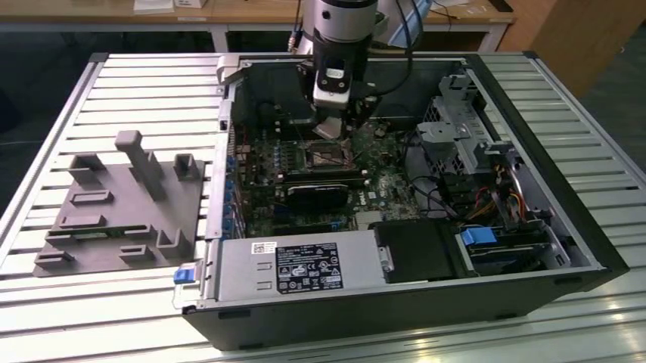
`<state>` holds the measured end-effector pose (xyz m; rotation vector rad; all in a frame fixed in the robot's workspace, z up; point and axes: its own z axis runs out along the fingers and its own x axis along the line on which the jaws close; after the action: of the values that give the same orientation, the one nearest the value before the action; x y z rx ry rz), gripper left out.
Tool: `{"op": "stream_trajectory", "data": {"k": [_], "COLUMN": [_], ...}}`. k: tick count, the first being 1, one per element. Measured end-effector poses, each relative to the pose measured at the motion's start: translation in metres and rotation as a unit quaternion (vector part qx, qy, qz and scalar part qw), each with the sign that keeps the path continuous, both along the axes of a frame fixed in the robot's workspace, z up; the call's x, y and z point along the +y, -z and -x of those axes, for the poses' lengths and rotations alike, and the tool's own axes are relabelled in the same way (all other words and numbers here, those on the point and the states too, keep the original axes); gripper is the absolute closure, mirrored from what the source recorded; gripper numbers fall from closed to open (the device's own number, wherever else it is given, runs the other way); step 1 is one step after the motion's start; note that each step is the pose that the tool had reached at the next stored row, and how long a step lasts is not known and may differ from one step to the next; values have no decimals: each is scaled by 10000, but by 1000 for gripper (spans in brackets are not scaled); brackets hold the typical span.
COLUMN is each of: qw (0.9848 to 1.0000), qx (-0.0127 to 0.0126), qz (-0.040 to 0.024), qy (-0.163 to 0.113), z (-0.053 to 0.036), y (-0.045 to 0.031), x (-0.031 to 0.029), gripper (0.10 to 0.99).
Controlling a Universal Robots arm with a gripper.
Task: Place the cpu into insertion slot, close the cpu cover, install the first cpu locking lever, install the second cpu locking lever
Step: 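Place the cpu into insertion slot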
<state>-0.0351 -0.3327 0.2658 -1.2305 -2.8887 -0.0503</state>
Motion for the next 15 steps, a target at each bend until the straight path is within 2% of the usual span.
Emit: {"op": "stream_trajectory", "data": {"k": [4,8,12,15], "qw": [9993,9973,9940,9907], "qx": [0,0,0,0], "qz": [0,0,0,0], "qy": [367,729,1093,1363], "z": [0,0,0,0], "y": [17,34,51,64], "x": [0,0,0,0], "gripper": [545,545,545,545]}}
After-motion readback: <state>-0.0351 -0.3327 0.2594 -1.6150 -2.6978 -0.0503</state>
